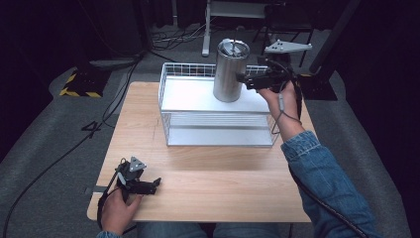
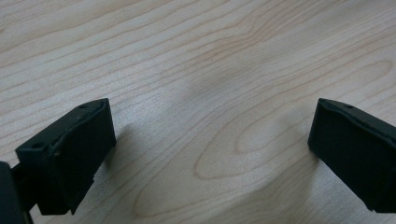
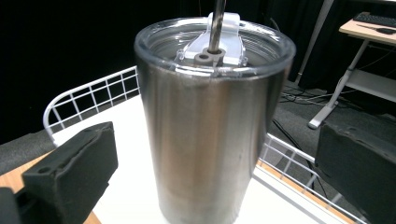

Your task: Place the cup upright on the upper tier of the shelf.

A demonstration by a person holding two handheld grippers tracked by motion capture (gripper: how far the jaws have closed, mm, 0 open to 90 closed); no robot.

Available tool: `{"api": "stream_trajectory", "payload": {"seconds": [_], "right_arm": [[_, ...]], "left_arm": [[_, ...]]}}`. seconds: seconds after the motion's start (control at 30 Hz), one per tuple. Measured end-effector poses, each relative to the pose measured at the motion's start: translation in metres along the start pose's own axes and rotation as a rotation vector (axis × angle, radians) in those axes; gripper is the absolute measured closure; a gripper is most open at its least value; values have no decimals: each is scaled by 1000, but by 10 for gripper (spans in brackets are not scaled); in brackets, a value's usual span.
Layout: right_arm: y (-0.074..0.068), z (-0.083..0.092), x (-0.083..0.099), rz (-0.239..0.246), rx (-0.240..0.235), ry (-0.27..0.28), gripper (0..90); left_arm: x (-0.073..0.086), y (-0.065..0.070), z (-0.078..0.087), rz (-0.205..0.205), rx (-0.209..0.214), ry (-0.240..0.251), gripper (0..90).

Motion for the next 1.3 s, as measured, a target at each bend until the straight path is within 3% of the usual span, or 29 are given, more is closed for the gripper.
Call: {"api": "stream_trajectory", "payload": {"seconds": [0.53,0.73,1.3], "right_arm": [[-1,62,6,6,-17,5,7],[2,81,17,-9,12,-9,14],[12,134,65,32,64,-76,13]], "left_arm": [[0,0,0,-1,1,-1,11],[0,0,0,-1,2,-2,11],[0,0,0,0,2,-2,11]]}}
Point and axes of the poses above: each handheld gripper's, and its own axes: z roughly backward along the jaws, x roughly out of its underside, y roughly to its right, the point moved 7 cm from there along -z, roughly forward along the jaws, and after that the axes turned 14 degrees about y, right-handed, at the moved point
